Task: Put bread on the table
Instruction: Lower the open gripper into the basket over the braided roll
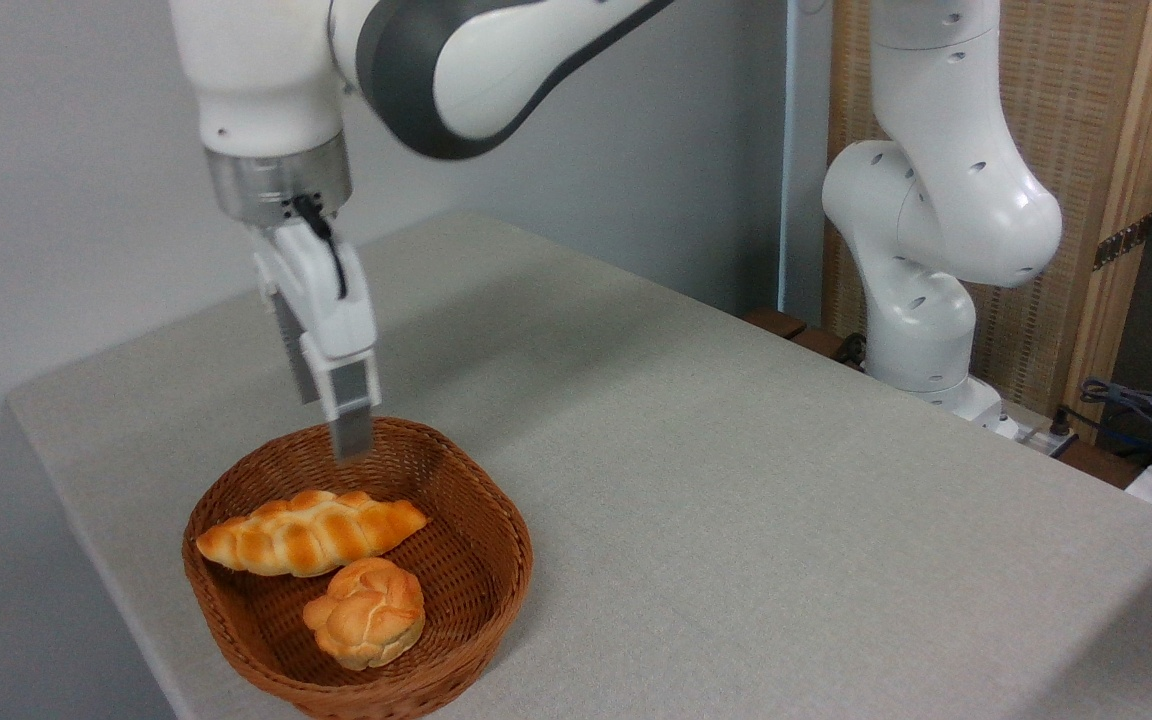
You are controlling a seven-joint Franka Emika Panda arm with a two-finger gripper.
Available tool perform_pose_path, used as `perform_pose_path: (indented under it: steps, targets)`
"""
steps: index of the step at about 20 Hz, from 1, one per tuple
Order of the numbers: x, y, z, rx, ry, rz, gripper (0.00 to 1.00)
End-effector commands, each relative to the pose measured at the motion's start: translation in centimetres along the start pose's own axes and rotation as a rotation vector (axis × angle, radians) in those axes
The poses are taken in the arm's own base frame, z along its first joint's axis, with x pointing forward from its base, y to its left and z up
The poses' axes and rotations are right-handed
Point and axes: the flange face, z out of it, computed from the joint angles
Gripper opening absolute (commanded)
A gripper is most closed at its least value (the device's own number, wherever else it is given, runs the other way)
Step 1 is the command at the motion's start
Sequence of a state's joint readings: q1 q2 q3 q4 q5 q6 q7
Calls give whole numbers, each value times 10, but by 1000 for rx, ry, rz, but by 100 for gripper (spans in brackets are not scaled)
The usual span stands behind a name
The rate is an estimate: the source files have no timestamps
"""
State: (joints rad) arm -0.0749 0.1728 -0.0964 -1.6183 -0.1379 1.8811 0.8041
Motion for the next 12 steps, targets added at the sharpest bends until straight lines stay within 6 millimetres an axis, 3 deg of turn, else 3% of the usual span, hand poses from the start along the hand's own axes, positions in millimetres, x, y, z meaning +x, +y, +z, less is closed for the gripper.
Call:
perform_pose_path:
  steps: [1,12]
  targets:
    - [19,-9,32,32,41,43,100]
    - [31,-8,73,70,-30,122,100]
